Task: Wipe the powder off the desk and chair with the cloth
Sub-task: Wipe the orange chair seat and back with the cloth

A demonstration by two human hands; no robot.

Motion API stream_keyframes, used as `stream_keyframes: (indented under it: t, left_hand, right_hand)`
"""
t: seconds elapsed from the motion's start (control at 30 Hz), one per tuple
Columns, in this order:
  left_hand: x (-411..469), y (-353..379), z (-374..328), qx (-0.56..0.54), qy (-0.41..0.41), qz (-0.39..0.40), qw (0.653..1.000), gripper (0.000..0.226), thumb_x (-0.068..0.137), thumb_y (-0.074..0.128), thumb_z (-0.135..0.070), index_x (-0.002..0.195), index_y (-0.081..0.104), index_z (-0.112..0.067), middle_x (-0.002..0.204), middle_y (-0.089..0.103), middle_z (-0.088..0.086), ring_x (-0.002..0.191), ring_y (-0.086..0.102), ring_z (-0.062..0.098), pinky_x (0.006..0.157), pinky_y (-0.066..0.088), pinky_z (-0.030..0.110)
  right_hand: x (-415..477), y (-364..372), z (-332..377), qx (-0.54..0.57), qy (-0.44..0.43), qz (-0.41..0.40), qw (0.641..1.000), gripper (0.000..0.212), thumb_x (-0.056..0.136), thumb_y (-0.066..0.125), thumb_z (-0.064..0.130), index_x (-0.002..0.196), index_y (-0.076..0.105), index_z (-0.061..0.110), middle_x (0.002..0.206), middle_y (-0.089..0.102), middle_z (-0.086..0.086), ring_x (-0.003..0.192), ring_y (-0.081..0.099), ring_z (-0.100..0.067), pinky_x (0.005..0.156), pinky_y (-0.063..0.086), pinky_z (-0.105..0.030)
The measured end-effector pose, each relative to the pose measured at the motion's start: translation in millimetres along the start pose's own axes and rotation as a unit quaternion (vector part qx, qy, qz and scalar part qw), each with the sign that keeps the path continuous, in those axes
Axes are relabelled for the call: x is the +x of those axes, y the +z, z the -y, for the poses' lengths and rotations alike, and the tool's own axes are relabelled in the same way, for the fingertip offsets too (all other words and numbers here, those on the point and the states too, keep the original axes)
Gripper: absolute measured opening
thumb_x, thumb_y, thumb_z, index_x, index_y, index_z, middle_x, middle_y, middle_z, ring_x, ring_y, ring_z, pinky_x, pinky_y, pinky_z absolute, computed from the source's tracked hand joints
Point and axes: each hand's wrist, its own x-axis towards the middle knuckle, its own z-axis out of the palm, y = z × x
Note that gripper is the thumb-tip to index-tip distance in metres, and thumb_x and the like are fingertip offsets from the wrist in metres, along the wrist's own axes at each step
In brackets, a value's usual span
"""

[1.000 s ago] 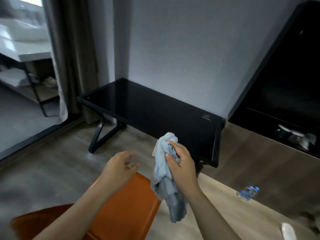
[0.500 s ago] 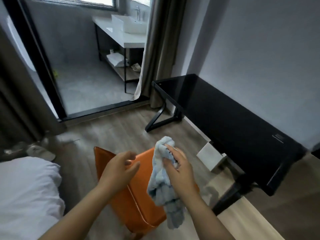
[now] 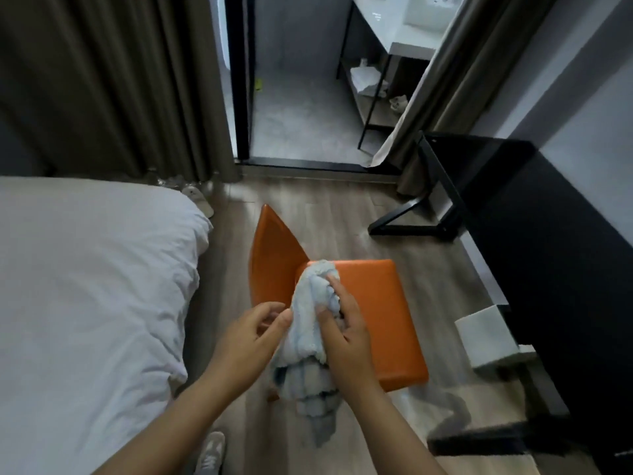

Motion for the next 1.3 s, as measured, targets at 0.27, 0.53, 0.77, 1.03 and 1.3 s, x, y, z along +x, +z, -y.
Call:
stream_keyframes:
  t: [0.27,0.53,0.77,1.03,1.3]
  left_hand:
    - [-59.1,39.4,26.0,-0.204,-0.073,-0.002,0.976,0.028,0.085,0.048,-0.052,0.106,0.06,-0.039,0.097,0.07,-0.024,0.09,0.067,-0.001,0.066,0.051,0.01]
    - [-95.2,44.2,97.7,-0.207,-0.106,-0.026,0.972,0.039,0.078,0.059,-0.05,0.111,0.059,-0.03,0.098,0.071,-0.01,0.089,0.069,0.004,0.066,0.055,0.016]
    - [-114.5,33.3,176.1,-0.165,-0.08,-0.042,0.982,0.032,0.08,0.07,-0.05,0.105,0.061,-0.032,0.099,0.07,-0.015,0.088,0.069,0.006,0.068,0.057,0.022]
    - [-90.7,59.8,265.3,-0.27,-0.028,0.028,0.962,0.056,0.068,0.074,-0.057,0.116,0.053,-0.036,0.107,0.069,-0.01,0.096,0.069,0.014,0.071,0.058,0.025]
    - [-33.6,77.8,382.9,-0.199,0.137,-0.063,0.968,0.045,0.059,0.079,-0.056,0.097,0.061,-0.041,0.096,0.069,-0.016,0.085,0.067,0.001,0.063,0.051,0.011]
  right_hand:
    - [-49.6,10.5,-40.9,0.064,0.026,0.056,0.996,0.042,0.102,0.042,0.023,0.145,0.04,0.024,0.145,0.047,0.005,0.133,0.046,-0.012,0.109,0.041,-0.045]
    - [-97.3,40.1,-94.6,0.062,0.039,0.072,0.995,0.04,0.102,0.043,0.025,0.141,0.043,0.029,0.141,0.05,0.012,0.127,0.048,0.002,0.104,0.042,-0.019]
    - [-130.1,58.1,-143.4,0.06,0.044,0.118,0.99,0.043,0.097,0.05,0.031,0.14,0.045,0.031,0.14,0.051,0.016,0.128,0.049,-0.002,0.105,0.045,-0.031]
    - [-129.1,88.5,-232.0,0.06,-0.033,0.106,0.992,0.031,0.101,0.046,0.028,0.131,0.054,0.028,0.123,0.064,0.005,0.114,0.062,-0.014,0.091,0.053,-0.026]
    - [-115.8,97.0,-338.4,-0.075,-0.213,0.058,0.972,0.036,0.099,0.05,0.03,0.134,0.048,0.036,0.126,0.055,0.032,0.119,0.051,0.007,0.096,0.045,-0.014]
